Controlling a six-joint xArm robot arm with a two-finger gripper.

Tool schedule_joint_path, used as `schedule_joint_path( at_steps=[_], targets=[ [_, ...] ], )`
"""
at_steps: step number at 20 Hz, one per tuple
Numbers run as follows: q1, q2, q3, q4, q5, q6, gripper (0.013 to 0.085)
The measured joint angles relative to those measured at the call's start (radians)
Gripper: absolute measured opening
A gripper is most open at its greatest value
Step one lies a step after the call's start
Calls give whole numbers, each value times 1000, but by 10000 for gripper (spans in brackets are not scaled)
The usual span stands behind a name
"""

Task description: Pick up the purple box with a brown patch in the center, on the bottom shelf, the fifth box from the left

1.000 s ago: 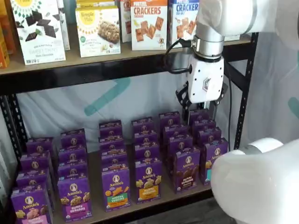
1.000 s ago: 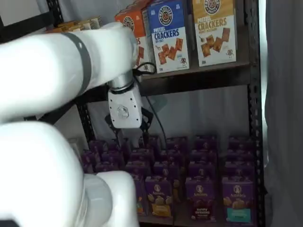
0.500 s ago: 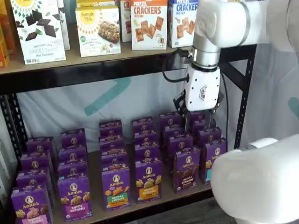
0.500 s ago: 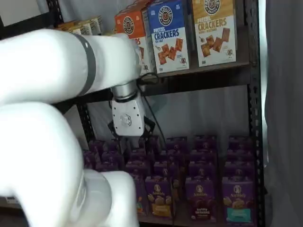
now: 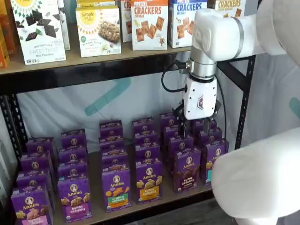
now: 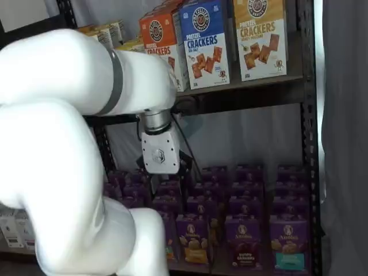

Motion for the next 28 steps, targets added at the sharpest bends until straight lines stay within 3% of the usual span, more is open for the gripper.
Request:
schedule_joint_path(
  at_steps=[14,17,21,28],
  targets=[
    [-19,99,39,27,-144,-40,850],
    [-19,131,38,9,-166,-31,850],
    [-14,175,42,-54,-218,9,850],
    [-25,245,47,-42,-300,-11,850]
  ],
)
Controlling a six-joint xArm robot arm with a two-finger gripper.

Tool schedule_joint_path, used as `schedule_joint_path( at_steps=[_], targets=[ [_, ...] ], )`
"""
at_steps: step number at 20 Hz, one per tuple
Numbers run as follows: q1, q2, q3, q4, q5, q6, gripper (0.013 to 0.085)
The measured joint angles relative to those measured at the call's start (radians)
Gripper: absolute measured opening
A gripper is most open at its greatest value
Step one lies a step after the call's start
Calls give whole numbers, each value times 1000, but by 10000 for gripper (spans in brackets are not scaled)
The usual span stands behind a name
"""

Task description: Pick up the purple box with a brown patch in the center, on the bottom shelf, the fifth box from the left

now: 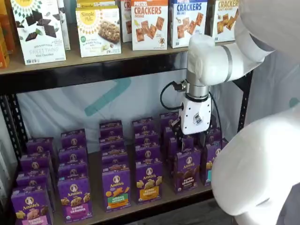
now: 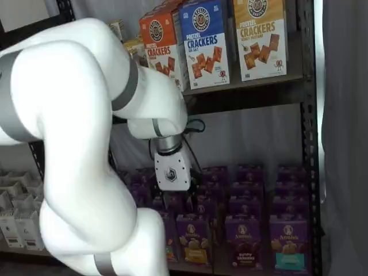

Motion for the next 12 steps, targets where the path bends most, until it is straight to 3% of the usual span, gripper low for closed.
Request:
schedule_joint_path(
  at_steps=[1,5,7,9,12],
  targets=[
    [0,7,3,-9,-15,6,850],
    [0,42,13,-124,-94,90,850],
    [-3,68,0,-158,-93,113,850],
    [-8,90,-9,-149,-97,101,850],
    [-16,118,-14,-99,-120,57,850]
  ],
)
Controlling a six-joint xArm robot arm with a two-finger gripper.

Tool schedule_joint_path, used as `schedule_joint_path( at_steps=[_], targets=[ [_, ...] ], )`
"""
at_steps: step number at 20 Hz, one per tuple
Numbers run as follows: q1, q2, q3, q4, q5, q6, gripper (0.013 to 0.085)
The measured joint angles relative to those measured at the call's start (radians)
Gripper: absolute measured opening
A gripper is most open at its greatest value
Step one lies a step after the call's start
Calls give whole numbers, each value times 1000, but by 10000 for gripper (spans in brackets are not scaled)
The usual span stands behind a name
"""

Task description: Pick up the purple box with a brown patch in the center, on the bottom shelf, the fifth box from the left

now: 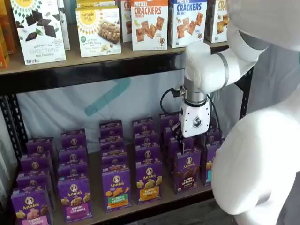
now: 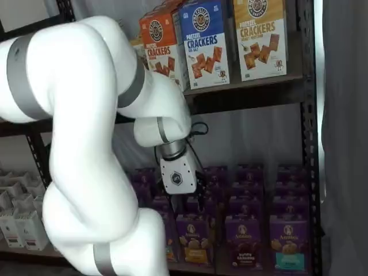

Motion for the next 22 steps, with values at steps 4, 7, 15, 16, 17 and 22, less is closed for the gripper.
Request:
schedule_joint_path(
  at_steps=[4,7,15,16,17,22],
  targets=[
    [-11,39,-7,48,-33,-47,850],
    [-22,65,-12,62,-53,-68,850],
    [-47,155,-49,67,-72,-96,850],
    [-49,166,-53,66,-78,-99,850],
    [-51,177,-58,63,-83,-99,850],
    [-60,232,-78,60,-117,-105,850]
  ],
)
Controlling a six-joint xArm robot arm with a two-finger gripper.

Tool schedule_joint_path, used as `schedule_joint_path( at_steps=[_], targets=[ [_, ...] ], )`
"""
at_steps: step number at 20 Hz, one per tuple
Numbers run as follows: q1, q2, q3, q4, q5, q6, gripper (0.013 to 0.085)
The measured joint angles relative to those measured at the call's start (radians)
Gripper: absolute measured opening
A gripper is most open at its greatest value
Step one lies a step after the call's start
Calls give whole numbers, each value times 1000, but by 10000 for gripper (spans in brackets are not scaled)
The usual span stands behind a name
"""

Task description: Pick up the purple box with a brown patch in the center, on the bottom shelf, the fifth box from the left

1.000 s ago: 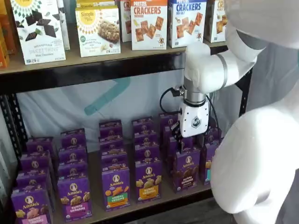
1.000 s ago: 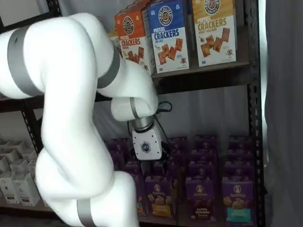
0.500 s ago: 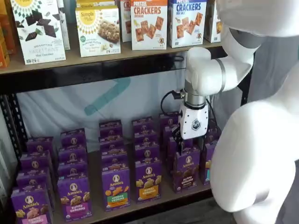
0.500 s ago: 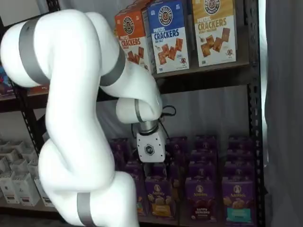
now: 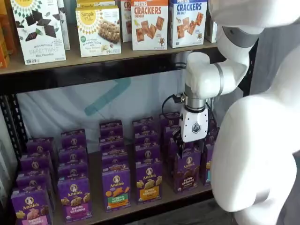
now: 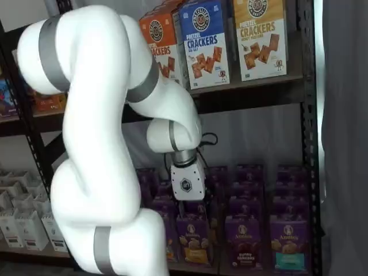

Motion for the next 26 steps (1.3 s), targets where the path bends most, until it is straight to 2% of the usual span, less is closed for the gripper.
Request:
schedule_joint_path(
  at_steps=[3,10,14,21,23,26],
  targets=[
    [-3,41,-15,-12,-27,7,850],
    [-7,145,-56,-1,-86,-6,850],
    [-11,200,-77,-21,-122,8,850],
    [-16,280,-110,-14,-172,-3,850],
    [-21,300,-122,-30,-178,6,850],
    [-27,326,-137,-21,-190,-8,850]
  ],
)
